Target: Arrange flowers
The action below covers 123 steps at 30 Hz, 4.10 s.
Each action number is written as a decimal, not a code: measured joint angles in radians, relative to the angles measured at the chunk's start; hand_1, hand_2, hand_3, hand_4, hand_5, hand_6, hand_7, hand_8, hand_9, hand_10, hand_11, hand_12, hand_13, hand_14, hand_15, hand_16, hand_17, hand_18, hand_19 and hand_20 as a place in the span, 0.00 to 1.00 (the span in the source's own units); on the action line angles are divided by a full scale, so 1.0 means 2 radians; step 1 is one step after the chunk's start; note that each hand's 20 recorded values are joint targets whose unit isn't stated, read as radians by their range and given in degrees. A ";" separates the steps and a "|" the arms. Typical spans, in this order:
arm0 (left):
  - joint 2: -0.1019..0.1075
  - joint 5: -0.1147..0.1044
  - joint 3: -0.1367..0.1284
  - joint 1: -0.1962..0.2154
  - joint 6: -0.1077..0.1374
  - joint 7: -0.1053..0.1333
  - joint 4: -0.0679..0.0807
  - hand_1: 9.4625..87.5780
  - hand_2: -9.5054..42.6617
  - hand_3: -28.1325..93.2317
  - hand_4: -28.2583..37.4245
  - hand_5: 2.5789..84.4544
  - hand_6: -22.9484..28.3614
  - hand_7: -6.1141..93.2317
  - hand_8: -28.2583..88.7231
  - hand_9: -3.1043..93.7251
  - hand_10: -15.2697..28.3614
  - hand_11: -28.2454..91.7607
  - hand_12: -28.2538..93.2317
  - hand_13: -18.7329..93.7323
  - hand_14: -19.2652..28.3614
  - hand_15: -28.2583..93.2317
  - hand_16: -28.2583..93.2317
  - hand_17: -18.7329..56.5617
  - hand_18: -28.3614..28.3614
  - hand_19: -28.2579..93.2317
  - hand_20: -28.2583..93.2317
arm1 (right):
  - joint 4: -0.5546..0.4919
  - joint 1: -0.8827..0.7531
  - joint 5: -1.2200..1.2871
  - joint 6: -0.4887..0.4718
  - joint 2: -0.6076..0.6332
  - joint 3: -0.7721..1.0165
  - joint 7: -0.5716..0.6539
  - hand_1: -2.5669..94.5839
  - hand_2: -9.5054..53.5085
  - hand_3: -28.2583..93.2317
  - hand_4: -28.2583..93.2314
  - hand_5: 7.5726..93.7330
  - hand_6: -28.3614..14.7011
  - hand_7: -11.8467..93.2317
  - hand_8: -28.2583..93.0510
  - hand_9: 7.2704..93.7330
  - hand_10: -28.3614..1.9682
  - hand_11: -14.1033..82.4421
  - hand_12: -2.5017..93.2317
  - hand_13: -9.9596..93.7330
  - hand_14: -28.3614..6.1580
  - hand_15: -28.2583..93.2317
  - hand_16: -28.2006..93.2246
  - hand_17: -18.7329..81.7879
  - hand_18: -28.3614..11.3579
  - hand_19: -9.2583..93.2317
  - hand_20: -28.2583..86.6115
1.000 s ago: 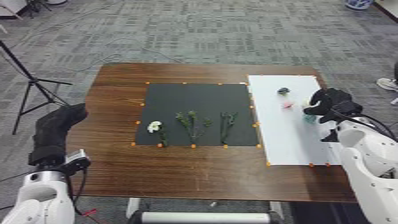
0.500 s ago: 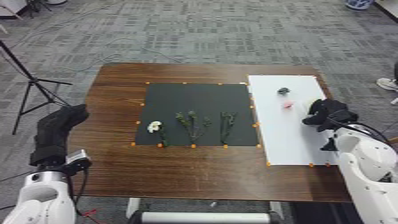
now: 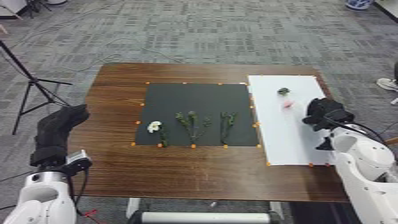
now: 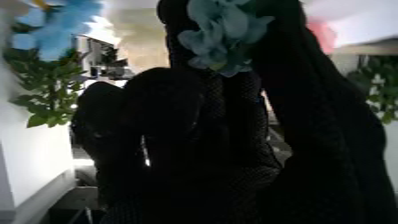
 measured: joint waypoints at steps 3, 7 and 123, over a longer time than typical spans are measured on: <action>0.000 0.000 0.000 0.000 0.000 0.000 0.000 0.18 0.30 0.80 0.00 0.63 0.48 0.30 0.17 0.56 0.66 0.45 0.37 0.53 0.77 0.45 0.24 0.36 0.70 0.30 0.40 | -0.013 -0.001 0.023 0.012 0.010 -0.010 0.005 0.60 0.00 0.75 0.07 0.79 0.69 0.37 0.30 0.92 0.61 0.32 0.40 0.91 0.65 0.75 0.53 0.74 0.25 1.00 0.75; 0.000 0.000 -0.001 0.000 -0.001 -0.001 0.000 0.18 0.30 0.80 0.00 0.63 0.48 0.30 0.17 0.56 0.66 0.45 0.37 0.53 0.77 0.46 0.24 0.36 0.70 0.30 0.40 | -0.042 -0.002 0.039 0.019 0.025 -0.020 0.010 0.60 0.00 0.75 0.07 0.80 0.69 0.36 0.30 0.92 0.61 0.32 0.40 0.91 0.65 0.75 0.53 0.75 0.25 1.00 0.75; -0.012 -0.036 -0.056 0.042 -0.063 0.037 0.014 0.15 0.64 0.78 0.00 0.66 0.41 0.36 0.14 0.59 0.59 0.46 0.35 0.56 0.71 0.41 0.24 0.39 0.68 0.28 0.41 | 0.151 0.228 -0.151 -0.101 -0.327 -0.256 -0.133 0.44 0.00 0.84 0.06 0.64 0.74 0.30 0.18 0.68 0.55 0.24 0.15 0.93 0.70 0.74 0.51 0.76 0.28 1.00 0.76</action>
